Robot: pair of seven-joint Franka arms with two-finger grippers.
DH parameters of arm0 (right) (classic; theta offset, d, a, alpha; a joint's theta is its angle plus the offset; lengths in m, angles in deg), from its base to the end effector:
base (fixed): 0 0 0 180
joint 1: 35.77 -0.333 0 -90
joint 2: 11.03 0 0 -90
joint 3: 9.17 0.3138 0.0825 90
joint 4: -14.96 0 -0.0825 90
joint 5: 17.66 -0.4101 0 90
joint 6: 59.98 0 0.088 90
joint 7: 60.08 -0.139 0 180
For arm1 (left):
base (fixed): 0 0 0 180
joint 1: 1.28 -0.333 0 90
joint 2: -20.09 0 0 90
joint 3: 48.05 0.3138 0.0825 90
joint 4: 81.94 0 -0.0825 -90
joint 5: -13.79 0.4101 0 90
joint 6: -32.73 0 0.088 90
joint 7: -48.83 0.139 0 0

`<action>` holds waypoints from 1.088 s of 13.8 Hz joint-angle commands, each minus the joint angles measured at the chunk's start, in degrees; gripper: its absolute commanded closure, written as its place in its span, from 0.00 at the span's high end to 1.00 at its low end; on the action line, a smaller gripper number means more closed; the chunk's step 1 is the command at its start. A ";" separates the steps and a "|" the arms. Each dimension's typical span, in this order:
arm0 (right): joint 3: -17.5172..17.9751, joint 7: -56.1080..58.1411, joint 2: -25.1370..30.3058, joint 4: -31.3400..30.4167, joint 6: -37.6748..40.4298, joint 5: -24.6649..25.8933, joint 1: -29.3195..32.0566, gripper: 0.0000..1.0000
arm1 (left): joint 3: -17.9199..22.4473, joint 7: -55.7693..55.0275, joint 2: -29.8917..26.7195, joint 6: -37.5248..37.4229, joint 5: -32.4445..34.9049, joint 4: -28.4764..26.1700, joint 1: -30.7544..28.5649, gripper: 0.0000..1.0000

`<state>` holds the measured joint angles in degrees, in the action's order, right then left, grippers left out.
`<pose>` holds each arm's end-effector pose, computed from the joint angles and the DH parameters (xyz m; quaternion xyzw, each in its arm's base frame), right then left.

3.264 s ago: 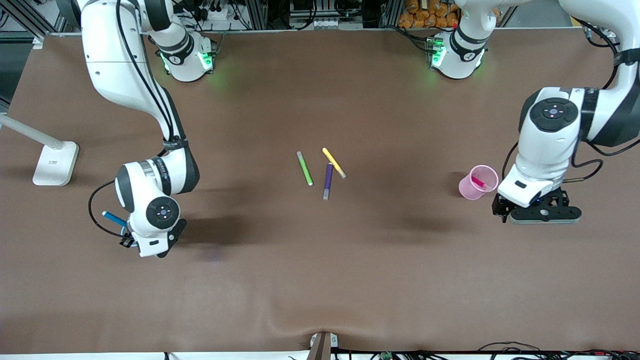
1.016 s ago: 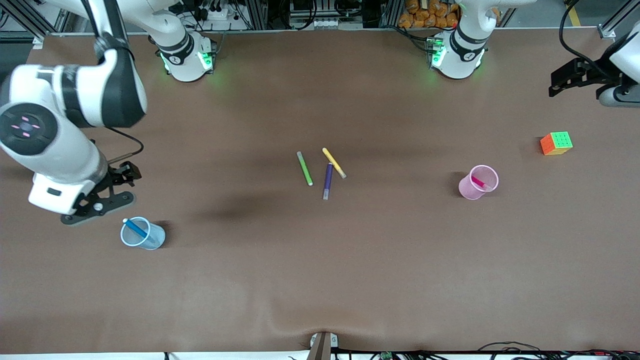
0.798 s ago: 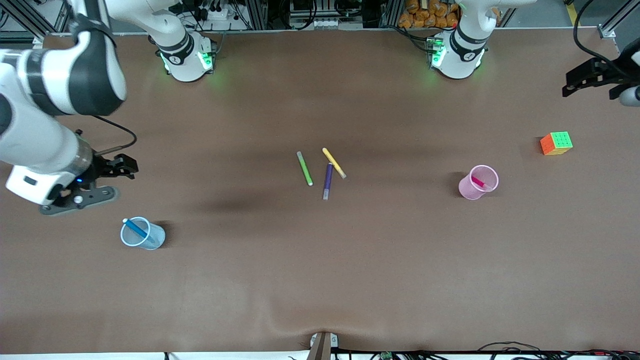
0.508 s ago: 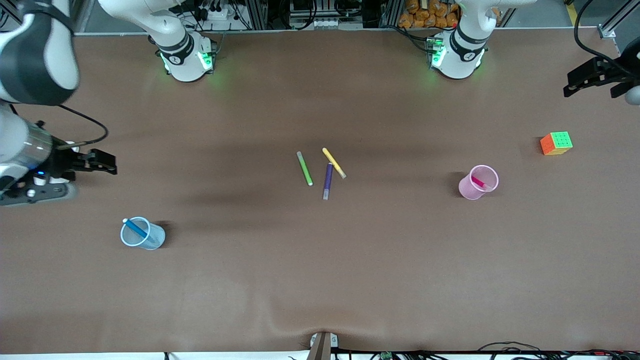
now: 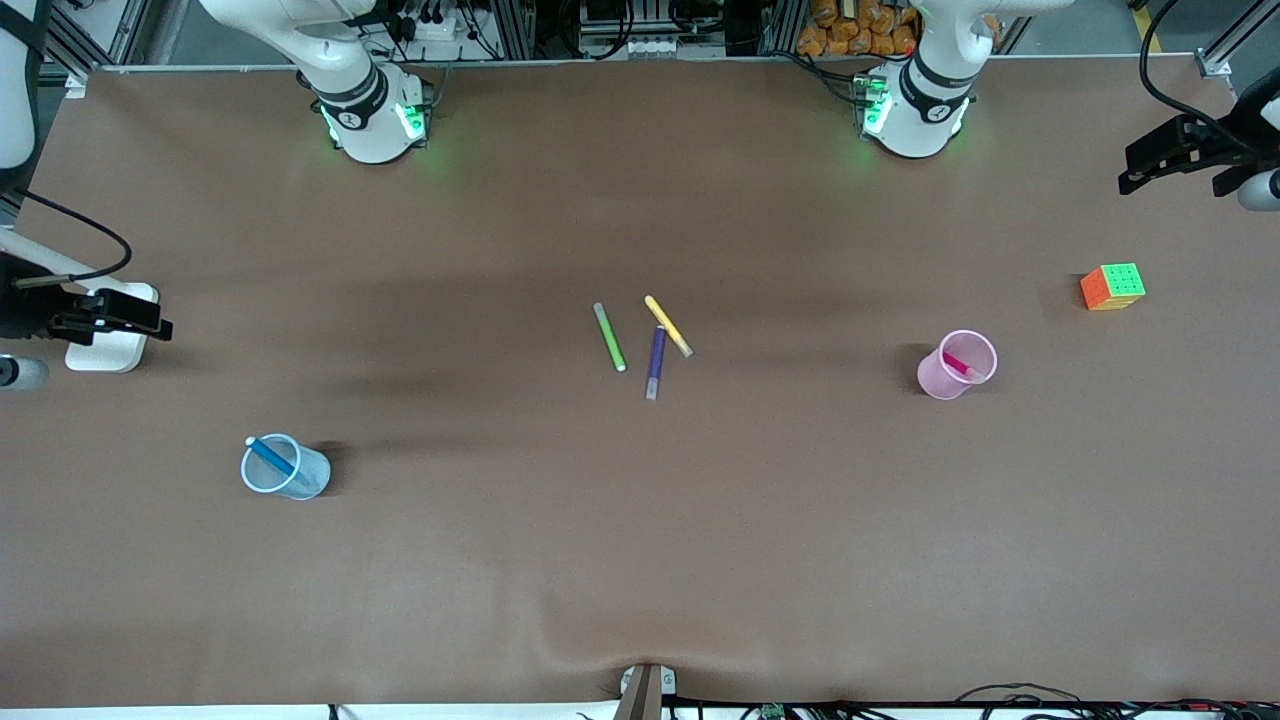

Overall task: Place pink and blue markers in matching cups
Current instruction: 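Release the blue marker into the blue cup and retract the right gripper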

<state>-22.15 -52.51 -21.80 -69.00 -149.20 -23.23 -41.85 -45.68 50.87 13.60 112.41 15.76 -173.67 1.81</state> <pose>0.6269 -0.0513 0.5303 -0.9986 -0.0052 0.0418 0.0331 0.5225 -0.0001 0.6235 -0.9985 0.0220 0.0487 0.0142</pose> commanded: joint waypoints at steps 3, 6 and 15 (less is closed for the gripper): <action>4.71 -6.07 7.15 -6.46 -4.19 0.03 3.16 1.00 | 0.00 -0.02 0.42 -0.23 -0.13 0.67 -0.45 1.00; 6.64 -6.07 12.42 -14.55 -10.00 0.38 4.31 1.00 | 0.00 -0.11 1.12 -0.23 -0.12 1.02 -0.46 1.00; 10.08 -5.81 12.17 -14.39 -10.18 3.28 5.64 1.00 | 0.09 -0.29 2.62 -0.32 -0.65 2.78 -0.46 1.00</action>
<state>-13.43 -57.59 -11.21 -82.09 -158.74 -21.28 -37.82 -45.46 50.82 15.18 112.44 15.76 -172.66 1.59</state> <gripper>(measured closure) 0.000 0.000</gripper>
